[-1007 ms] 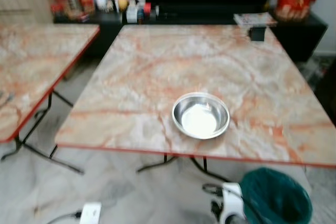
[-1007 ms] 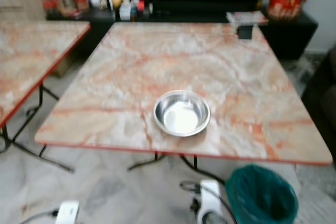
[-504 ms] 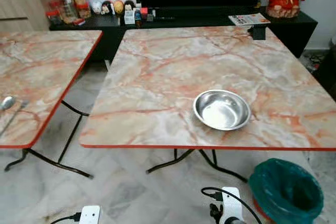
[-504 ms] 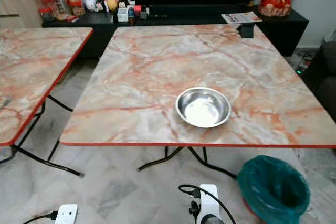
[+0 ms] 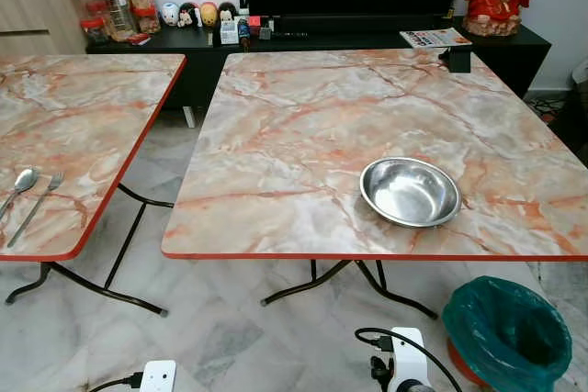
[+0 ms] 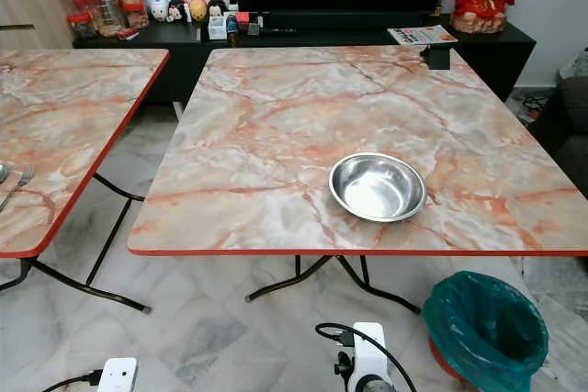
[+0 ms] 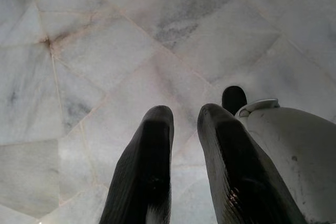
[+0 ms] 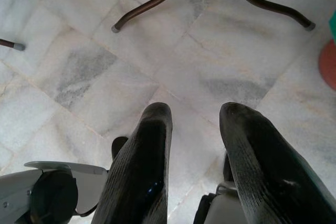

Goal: Setting the table

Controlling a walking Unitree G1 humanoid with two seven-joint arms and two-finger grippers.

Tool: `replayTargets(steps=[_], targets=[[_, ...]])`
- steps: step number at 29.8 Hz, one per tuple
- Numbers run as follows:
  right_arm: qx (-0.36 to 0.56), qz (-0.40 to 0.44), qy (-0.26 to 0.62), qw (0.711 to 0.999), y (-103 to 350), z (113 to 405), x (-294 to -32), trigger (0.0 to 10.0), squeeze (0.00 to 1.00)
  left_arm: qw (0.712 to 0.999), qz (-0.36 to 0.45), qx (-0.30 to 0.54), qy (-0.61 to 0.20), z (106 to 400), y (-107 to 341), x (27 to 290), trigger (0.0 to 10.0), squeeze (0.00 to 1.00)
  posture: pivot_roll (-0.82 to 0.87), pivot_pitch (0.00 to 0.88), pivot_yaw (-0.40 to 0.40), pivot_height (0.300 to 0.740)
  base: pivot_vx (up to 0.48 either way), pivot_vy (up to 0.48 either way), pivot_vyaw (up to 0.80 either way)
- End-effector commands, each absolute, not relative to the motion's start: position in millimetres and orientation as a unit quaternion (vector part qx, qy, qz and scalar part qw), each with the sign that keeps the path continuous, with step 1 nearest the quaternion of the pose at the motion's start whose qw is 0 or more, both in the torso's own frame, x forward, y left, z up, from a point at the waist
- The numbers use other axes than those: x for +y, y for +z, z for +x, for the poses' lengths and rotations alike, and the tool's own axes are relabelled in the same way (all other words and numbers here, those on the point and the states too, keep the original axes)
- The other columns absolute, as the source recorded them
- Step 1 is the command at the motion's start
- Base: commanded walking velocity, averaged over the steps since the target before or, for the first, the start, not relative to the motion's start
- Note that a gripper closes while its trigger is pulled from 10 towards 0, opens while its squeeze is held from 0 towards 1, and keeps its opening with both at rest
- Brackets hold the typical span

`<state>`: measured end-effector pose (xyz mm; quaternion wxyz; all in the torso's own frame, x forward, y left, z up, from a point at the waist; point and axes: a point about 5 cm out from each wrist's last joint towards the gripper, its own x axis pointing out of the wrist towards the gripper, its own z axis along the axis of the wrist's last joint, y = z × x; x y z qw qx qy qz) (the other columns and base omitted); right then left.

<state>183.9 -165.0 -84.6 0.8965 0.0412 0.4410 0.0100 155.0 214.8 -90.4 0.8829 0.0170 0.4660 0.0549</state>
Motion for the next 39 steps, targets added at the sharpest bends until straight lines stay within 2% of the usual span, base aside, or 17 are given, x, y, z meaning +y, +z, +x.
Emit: replayTargets(steps=[1, 39], targets=[[0.437, 0.041, 0.012, 0.899, -82.8, 187.6, -163.9, 10.0, 0.00, 0.880, 0.022, 0.472, 0.058, 152.9, -90.7, 218.7, 10.0, 0.00, 0.07, 0.000, 0.051, 0.740, 0.000, 0.480, 0.00], [0.437, 0.038, 0.019, 0.898, -83.1, 187.4, -160.5, 10.0, 0.00, 0.879, 0.028, 0.472, 0.058, 153.2, -90.1, 221.1, 10.0, 0.00, 0.08, 0.000, 0.056, 0.740, 0.000, 0.480, 0.02]])
